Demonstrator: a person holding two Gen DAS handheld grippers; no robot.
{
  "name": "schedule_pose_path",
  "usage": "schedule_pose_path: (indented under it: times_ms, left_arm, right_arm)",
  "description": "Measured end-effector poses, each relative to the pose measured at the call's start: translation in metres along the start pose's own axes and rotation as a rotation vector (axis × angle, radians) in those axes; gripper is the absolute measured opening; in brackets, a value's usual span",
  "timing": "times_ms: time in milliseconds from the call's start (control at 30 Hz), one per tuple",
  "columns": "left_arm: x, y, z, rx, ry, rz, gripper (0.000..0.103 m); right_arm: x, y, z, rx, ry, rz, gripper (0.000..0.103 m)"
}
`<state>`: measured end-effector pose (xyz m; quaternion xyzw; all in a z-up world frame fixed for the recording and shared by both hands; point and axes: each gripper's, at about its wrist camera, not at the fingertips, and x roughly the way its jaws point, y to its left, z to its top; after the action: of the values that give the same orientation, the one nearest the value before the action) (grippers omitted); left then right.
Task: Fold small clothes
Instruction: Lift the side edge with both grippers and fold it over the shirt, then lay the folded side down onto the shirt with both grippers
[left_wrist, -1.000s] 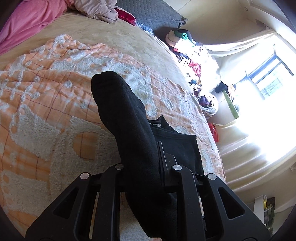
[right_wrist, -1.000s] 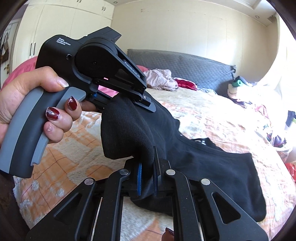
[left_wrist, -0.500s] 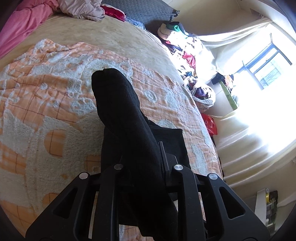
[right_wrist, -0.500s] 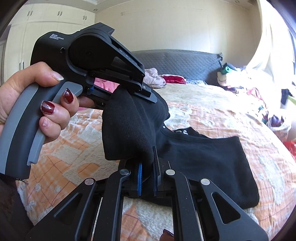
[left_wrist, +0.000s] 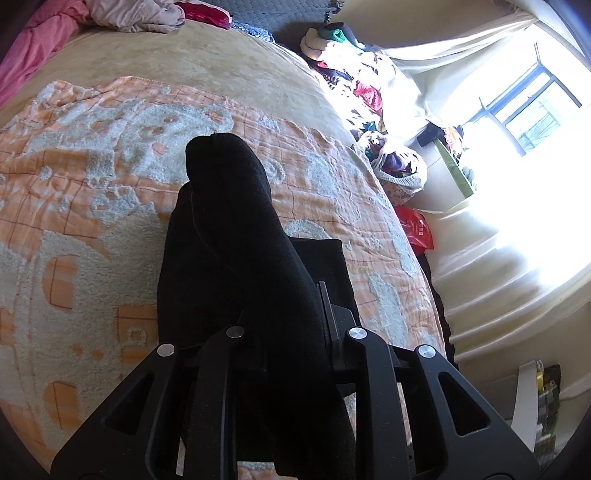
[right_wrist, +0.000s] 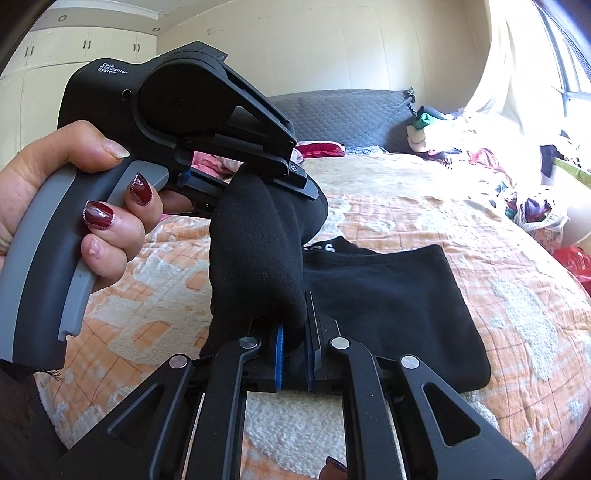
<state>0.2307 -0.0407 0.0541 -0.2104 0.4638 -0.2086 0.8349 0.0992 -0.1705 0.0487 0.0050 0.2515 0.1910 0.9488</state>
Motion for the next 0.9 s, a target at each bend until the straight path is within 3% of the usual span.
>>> schedule_pose_path:
  times_ms: [400,900]
  left_arm:
    - [0.035,-0.022,-0.002,0.025,0.058,0.009,0.014]
    - [0.085,-0.043,-0.002,0.056,0.142,0.031,0.018]
  right_arm:
    - [-0.004,-0.038,-0.006,0.177,0.040,0.029,0.007]
    - [-0.002,-0.069,-0.019,0.325,0.103,-0.015,0.007]
